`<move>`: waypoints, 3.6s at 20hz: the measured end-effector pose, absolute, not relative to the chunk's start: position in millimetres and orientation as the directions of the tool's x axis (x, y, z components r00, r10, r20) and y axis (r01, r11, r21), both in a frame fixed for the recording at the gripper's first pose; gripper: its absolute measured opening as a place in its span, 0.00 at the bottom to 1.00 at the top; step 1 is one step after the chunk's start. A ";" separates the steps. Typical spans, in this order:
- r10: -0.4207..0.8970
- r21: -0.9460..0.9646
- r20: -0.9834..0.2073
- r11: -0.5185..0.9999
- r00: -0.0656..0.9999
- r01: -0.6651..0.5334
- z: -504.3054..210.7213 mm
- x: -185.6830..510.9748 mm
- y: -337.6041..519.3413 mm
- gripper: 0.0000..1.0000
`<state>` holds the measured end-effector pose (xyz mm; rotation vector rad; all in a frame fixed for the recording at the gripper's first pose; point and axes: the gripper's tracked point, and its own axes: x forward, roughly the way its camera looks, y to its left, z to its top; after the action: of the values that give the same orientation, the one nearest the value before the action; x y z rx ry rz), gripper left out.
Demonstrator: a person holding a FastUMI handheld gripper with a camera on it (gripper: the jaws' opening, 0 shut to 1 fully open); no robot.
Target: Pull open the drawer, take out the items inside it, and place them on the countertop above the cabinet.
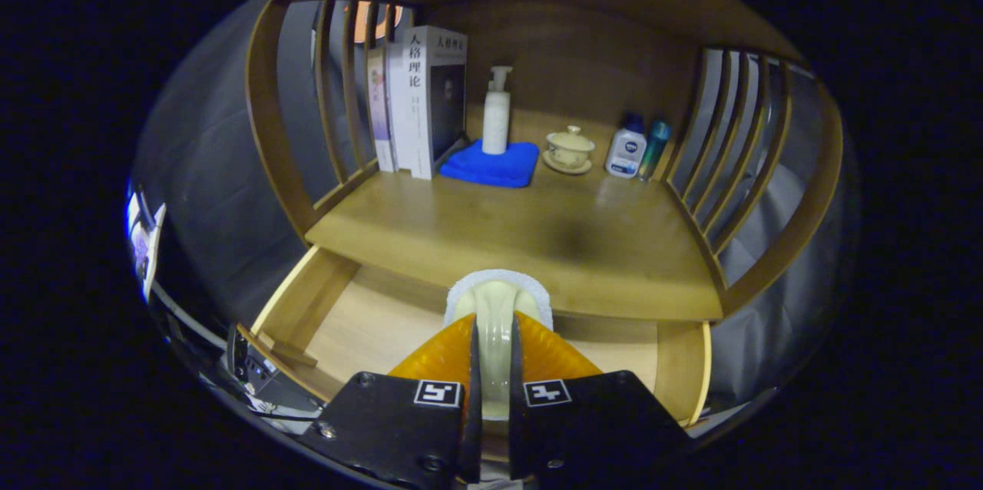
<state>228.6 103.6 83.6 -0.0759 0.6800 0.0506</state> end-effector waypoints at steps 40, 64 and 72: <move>0.161 0.101 -0.168 0.984 0.972 -0.145 120.4 177.9 114.7 0.98; -0.117 0.040 -0.159 0.991 0.980 0.125 -31.2 83.5 92.8 0.98; -0.156 0.018 -0.157 0.987 0.975 0.161 -35.2 85.1 96.9 0.98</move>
<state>85.1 96.9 -35.2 0.0311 0.1561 -0.1597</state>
